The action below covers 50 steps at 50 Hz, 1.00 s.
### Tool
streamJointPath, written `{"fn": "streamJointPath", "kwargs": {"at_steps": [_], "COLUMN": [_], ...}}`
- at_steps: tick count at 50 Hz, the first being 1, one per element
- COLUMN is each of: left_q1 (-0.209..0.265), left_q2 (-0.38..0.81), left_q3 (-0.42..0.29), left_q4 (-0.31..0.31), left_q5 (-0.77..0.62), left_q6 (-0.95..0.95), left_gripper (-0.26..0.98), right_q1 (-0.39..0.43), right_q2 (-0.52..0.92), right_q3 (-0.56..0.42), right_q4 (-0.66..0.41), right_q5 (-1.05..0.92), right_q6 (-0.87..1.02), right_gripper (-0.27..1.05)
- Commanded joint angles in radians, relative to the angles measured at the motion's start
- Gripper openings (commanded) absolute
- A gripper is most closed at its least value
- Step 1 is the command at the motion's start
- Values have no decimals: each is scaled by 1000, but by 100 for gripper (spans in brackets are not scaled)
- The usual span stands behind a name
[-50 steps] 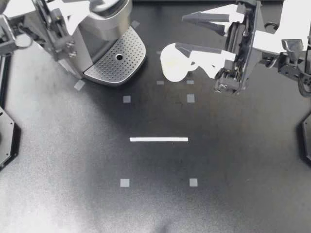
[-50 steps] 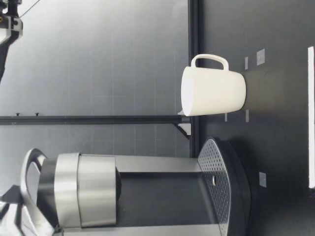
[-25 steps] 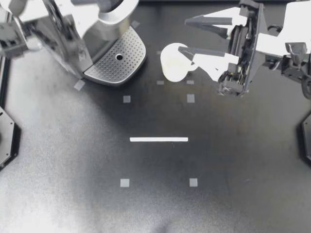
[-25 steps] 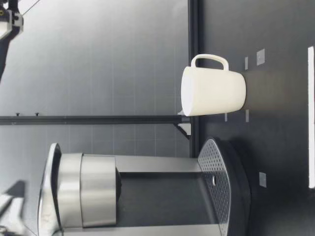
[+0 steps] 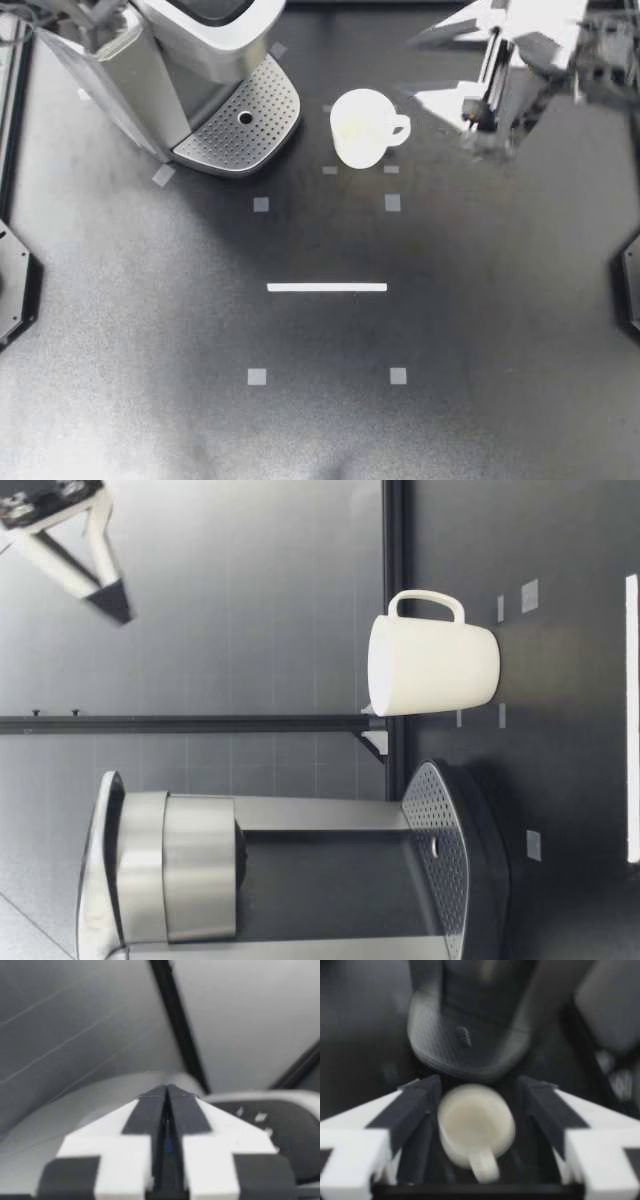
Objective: Place the coffee capsule inside the capsule container, then place the cup onto the center of the cup tray.
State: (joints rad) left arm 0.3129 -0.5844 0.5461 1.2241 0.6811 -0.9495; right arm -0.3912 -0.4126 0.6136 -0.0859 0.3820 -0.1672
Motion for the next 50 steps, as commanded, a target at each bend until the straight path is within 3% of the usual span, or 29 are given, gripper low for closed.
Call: {"fn": "streamJointPath", "kwargs": {"at_steps": [1,10,16,23,29,50], "left_q1": [-38,-54,-54,-54,-54,-54], "left_q2": [-8,0,-11,-35,-55,-83], "left_q3": [-86,-209,-235,-224,-212,-179], "left_q4": [-163,-488,-592,-615,-615,-603], "left_q5": [143,333,345,344,330,288], "left_q6": [156,428,508,514,514,514], "left_gripper": [9,10,10,10,10,10], "right_q1": [-25,-57,-124,-233,-301,-318], "right_q2": [20,107,149,179,216,383], "right_q3": [-89,-192,-222,-204,-173,-132], "right_q4": [-17,72,218,448,558,595], "right_q5": [201,465,529,535,505,376], "right_q6": [-41,-202,-347,-555,-681,-756], "right_gripper": [61,61,61,61,62,62]}}
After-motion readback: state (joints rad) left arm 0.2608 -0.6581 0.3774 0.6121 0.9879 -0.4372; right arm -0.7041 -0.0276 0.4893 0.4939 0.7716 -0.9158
